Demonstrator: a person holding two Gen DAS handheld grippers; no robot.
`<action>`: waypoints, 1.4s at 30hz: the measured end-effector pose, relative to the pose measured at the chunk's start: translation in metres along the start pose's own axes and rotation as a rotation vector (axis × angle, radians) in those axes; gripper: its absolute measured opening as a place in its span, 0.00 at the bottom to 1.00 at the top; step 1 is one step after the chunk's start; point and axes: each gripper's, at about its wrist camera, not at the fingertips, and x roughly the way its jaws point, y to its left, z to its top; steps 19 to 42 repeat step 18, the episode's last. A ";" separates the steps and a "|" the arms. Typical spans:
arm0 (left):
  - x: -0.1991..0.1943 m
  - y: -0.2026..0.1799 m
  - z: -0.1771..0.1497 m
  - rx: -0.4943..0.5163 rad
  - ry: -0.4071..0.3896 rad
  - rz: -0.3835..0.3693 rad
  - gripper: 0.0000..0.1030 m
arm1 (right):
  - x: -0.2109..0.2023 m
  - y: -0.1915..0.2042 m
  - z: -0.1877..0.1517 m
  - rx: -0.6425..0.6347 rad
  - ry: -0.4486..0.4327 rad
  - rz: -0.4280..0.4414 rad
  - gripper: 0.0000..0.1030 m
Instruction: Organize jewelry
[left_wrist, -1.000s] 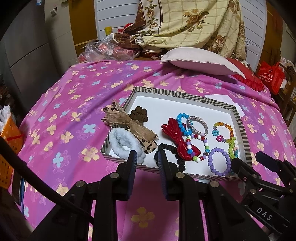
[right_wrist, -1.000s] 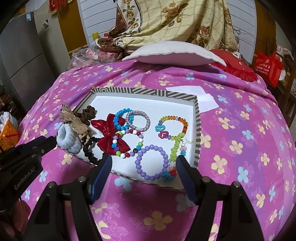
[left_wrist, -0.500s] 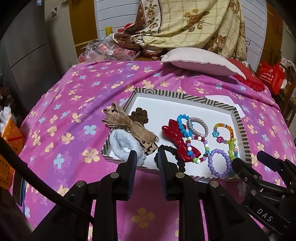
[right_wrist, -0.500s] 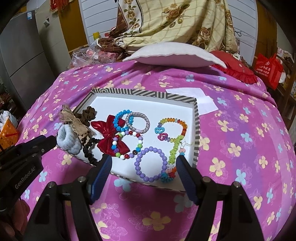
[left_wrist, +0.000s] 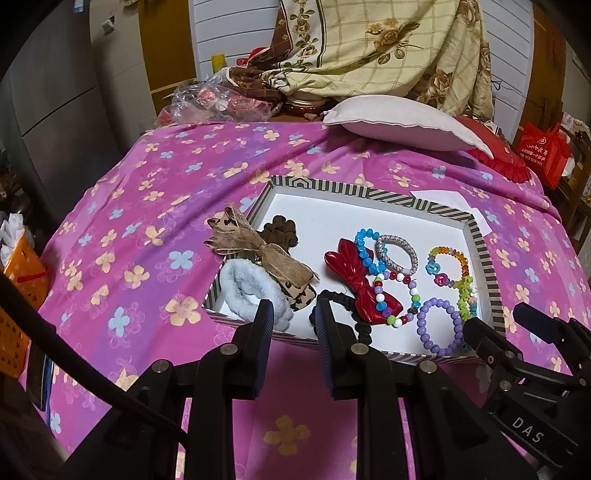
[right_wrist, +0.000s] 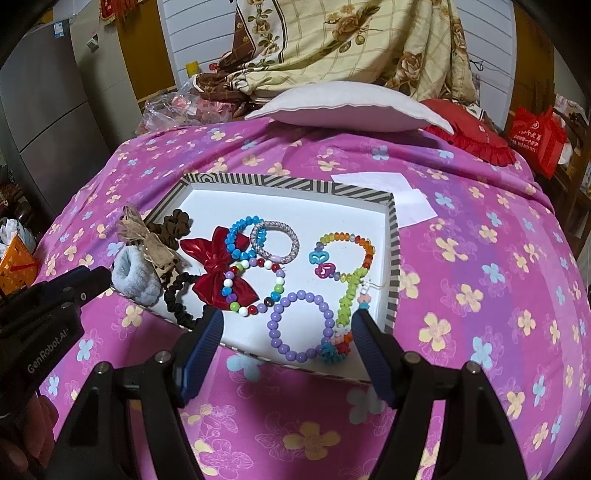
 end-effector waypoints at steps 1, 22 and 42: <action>0.000 0.000 0.000 -0.002 0.001 0.000 0.35 | 0.000 0.000 0.000 0.001 0.001 0.000 0.73; 0.010 0.008 0.000 -0.002 -0.002 0.007 0.35 | 0.008 -0.040 0.003 0.007 0.001 -0.048 0.74; 0.010 0.008 0.000 -0.002 -0.002 0.007 0.35 | 0.008 -0.040 0.003 0.007 0.001 -0.048 0.74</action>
